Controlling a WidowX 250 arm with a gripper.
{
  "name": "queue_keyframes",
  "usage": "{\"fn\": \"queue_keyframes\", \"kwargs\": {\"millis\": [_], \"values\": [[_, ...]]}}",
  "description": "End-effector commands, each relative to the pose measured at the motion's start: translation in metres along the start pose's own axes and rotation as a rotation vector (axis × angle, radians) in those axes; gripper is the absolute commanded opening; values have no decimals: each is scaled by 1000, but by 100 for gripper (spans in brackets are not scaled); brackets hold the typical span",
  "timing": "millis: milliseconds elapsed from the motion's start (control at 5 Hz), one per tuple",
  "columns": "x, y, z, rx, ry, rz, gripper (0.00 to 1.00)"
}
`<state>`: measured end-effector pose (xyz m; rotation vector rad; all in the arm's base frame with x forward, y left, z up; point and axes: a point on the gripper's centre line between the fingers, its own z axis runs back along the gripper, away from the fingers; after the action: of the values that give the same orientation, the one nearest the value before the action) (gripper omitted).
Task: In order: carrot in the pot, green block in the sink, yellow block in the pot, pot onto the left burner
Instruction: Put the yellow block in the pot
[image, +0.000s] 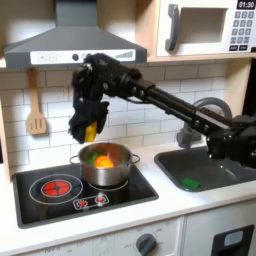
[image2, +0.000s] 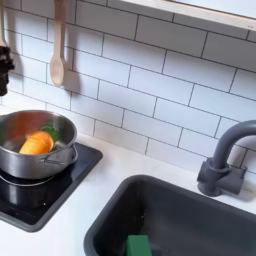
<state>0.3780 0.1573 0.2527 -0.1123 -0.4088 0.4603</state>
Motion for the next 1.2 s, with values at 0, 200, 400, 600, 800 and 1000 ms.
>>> {"fn": "queue_keyframes", "kwargs": {"millis": [0,200,400,600,800,1000], "values": [[-6,-39,-4,7,38,-86,0],[-14,-48,-9,6,61,-110,0],[-17,-44,-15,11,70,-110,0],[-24,-33,-31,28,112,-93,0],[-30,-28,-38,35,132,-99,0],[-35,-31,-44,22,150,-98,0]]}}
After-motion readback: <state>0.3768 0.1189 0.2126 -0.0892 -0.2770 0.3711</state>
